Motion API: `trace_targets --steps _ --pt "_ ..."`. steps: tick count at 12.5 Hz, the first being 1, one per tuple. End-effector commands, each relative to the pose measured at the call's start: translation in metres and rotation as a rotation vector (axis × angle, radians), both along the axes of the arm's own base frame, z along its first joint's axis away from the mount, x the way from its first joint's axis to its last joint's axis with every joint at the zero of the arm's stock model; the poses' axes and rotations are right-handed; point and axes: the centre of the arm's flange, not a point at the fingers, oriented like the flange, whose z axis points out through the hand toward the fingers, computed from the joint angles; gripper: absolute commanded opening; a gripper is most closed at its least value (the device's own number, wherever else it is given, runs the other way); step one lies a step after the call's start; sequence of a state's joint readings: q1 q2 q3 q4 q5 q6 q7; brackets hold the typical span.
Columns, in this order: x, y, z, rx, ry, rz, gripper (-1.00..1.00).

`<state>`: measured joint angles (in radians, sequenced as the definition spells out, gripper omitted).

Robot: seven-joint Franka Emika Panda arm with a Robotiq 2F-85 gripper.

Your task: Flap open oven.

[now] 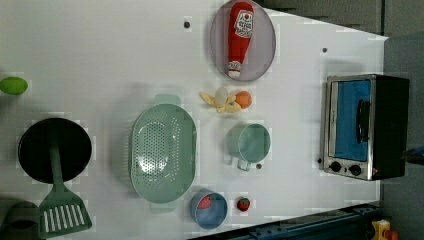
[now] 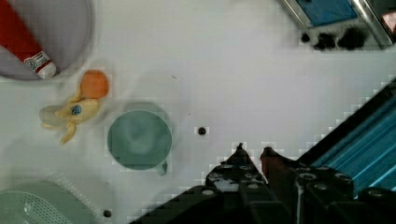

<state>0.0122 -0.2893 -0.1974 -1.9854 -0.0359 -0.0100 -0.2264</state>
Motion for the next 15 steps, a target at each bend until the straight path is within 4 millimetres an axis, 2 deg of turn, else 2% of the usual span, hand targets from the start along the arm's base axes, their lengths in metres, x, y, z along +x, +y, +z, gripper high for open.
trace_targets --steps 1,5,8,12,15 --pt "0.006 -0.048 -0.018 0.055 -0.043 0.256 -0.65" --pt "0.023 -0.106 -0.059 0.033 -0.091 0.521 -0.65" --pt "0.035 -0.143 -0.098 -0.019 -0.120 0.662 -0.65" --pt "0.040 -0.170 -0.158 -0.070 -0.116 0.694 -0.65" --pt "0.038 -0.173 -0.200 -0.097 -0.114 0.696 -0.65"
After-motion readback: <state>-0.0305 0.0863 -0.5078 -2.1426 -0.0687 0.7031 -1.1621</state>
